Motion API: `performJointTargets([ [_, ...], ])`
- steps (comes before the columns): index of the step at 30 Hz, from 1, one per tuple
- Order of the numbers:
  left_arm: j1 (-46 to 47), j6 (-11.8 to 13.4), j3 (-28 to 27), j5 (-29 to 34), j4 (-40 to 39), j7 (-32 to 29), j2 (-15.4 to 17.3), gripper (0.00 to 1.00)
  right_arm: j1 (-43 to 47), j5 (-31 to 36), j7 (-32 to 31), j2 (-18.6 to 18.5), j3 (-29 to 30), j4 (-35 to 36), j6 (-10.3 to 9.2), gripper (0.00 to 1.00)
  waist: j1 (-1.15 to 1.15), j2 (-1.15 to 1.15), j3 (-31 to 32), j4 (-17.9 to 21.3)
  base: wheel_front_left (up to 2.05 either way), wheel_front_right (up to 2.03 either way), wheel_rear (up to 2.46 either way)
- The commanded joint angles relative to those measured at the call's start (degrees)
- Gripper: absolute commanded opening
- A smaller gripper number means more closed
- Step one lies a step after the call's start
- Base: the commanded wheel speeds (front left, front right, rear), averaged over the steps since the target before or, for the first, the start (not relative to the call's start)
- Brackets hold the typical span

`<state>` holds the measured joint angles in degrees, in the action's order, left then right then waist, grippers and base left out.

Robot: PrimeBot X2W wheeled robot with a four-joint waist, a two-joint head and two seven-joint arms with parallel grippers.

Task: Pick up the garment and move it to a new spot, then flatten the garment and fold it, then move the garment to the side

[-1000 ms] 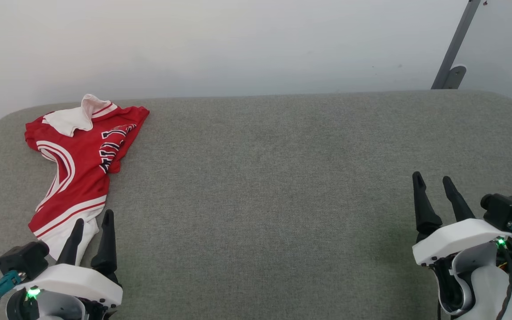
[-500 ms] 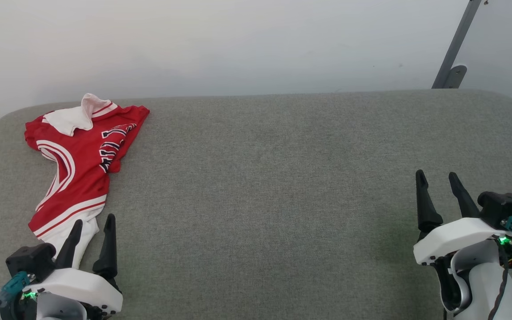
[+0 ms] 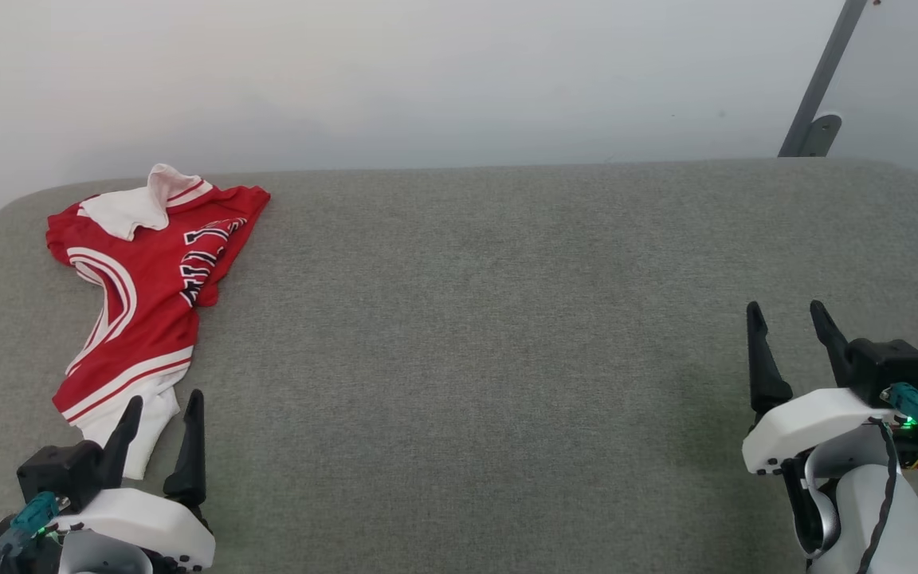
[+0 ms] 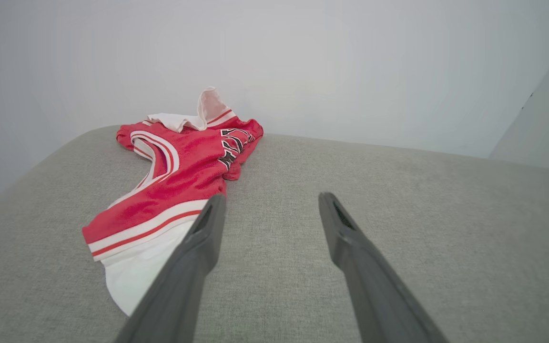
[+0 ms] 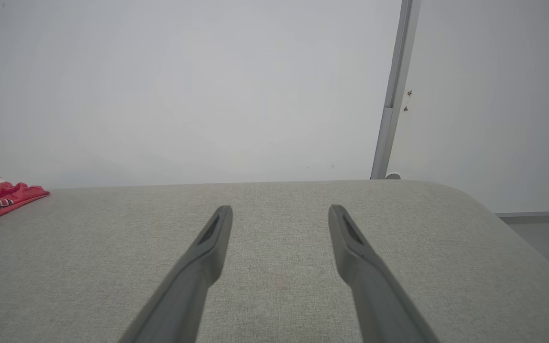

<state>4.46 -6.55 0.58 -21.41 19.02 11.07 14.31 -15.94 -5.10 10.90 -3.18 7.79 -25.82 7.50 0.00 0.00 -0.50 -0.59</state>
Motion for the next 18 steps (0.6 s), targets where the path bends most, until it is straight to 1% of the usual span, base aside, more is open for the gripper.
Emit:
performJointTargets([
  [1,1.0,-0.3,-0.5,1.1,0.1,0.6,0.1,1.0,-1.2,1.4,0.7,0.2,0.5,0.0,-0.01,1.0,0.0,0.0,0.0,-0.2,0.0,0.0,0.0],
  [6,1.7,-0.5,-1.8,2.8,1.3,1.2,0.0,1.0,-1.6,2.7,1.4,0.3,0.9,-0.4,-0.01,1.0,0.0,0.0,-0.3,-2.0,0.0,0.0,0.0],
  [11,0.9,-0.6,-4.8,4.0,1.8,1.7,-0.3,1.0,-1.9,4.2,2.0,0.3,-1.0,-0.8,-0.01,1.0,0.0,0.0,-1.0,-5.7,0.0,0.0,0.0],
  [12,0.9,-0.6,-4.8,4.0,1.8,1.7,-0.3,1.0,-1.9,4.2,2.0,0.3,-1.0,-0.8,-0.01,1.0,0.0,0.0,-1.0,-5.7,0.0,0.0,0.0],
  [15,0.2,-0.7,-6.4,5.0,2.1,2.1,-0.5,1.0,-2.6,4.1,2.3,0.3,-3.1,-1.5,-0.01,1.0,0.0,0.0,-1.5,-8.6,0.0,0.0,0.0],
  [16,0.0,-0.7,-7.7,5.7,2.1,2.3,-0.7,1.0,-3.2,3.8,2.5,0.3,-5.1,-2.0,-0.01,1.0,0.0,0.0,-1.8,-10.6,0.0,0.0,0.0],
  [18,-0.4,-0.8,-8.8,6.3,2.2,2.6,-1.2,1.0,-3.6,3.7,2.7,0.3,-6.9,-2.6,-0.02,1.0,0.0,0.0,-1.9,-12.8,0.0,0.0,0.0],
])
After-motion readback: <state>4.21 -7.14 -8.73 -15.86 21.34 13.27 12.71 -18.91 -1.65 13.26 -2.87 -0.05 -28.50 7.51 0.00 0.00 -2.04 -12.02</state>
